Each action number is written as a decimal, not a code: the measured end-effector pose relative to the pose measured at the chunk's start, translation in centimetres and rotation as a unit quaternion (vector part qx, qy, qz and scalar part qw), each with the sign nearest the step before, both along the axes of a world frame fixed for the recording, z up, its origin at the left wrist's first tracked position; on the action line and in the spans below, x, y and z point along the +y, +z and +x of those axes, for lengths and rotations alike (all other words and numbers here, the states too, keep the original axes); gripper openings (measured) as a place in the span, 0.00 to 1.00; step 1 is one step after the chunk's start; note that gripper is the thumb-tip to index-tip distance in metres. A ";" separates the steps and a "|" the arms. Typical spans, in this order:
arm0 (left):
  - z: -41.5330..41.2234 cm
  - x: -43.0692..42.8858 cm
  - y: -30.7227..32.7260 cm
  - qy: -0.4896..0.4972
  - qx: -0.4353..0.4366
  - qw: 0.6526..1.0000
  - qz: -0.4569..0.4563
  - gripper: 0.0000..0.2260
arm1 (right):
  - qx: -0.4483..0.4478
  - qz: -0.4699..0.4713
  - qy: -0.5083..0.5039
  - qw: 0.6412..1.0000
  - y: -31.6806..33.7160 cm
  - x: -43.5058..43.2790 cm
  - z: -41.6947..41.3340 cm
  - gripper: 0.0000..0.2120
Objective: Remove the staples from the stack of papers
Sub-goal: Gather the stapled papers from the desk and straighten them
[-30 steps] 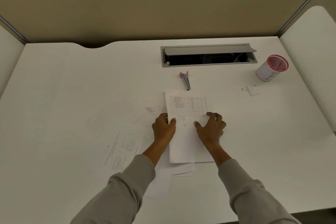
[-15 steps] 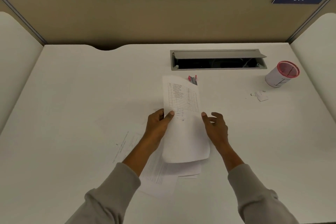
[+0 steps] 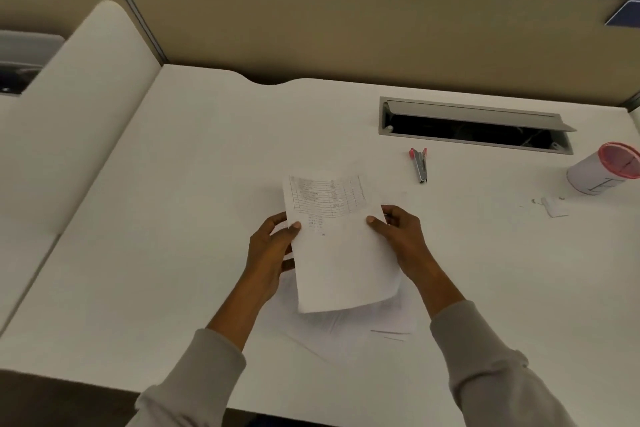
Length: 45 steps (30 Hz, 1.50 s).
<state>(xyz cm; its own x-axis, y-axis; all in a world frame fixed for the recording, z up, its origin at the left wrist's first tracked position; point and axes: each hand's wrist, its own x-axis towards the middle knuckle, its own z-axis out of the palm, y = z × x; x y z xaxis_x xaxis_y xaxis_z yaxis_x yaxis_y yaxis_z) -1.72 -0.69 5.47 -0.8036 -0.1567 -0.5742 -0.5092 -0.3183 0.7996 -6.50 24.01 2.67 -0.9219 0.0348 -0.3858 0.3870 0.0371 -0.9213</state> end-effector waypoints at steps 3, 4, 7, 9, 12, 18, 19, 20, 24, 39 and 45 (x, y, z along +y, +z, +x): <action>0.9 -1.5 -0.9 -0.007 -0.009 1.000 -0.005 0.17 | 0.013 0.024 0.031 0.999 0.0 -1.4 0.1 0.15; 1.2 -2.0 -1.2 -0.006 -0.012 1.000 -0.011 0.17 | 0.016 0.033 0.039 0.999 -0.1 -1.8 0.1 0.15; 2.1 -2.8 -2.5 0.002 -0.028 0.999 -0.039 0.17 | 0.019 0.093 0.051 0.994 -0.8 -2.6 0.3 0.14; 2.7 -3.1 -3.5 0.002 -0.039 0.998 -0.056 0.17 | 0.017 0.134 0.056 0.989 -1.1 -3.0 0.6 0.12; 3.4 -3.1 -4.5 0.004 -0.050 0.997 -0.056 0.18 | 0.015 0.210 0.083 0.974 -1.1 -3.3 0.9 0.15; 3.6 -3.1 -5.0 -0.013 -0.051 0.998 -0.036 0.21 | -0.049 0.113 0.100 0.987 -0.6 -3.6 2.1 0.17; 3.5 -3.1 -5.0 -0.027 -0.045 0.998 -0.035 0.21 | -0.057 0.088 0.093 0.990 -0.4 -3.7 2.4 0.17; 3.4 -3.0 -4.9 -0.038 -0.040 0.998 -0.034 0.21 | -0.056 0.068 0.081 0.993 -0.5 -3.7 2.5 0.17; 3.4 -4.1 -4.0 -0.052 -0.011 0.998 -0.025 0.21 | -0.020 0.124 0.049 0.991 -0.6 -4.1 3.1 0.13; 4.9 -12.4 -2.6 -0.004 0.023 0.996 -0.084 0.21 | 0.027 0.554 0.286 0.782 -2.3 -6.7 3.4 0.39; 5.0 -13.0 -2.7 -0.008 0.035 0.996 -0.077 0.23 | 0.067 0.446 0.250 0.857 -2.3 -6.3 3.0 0.13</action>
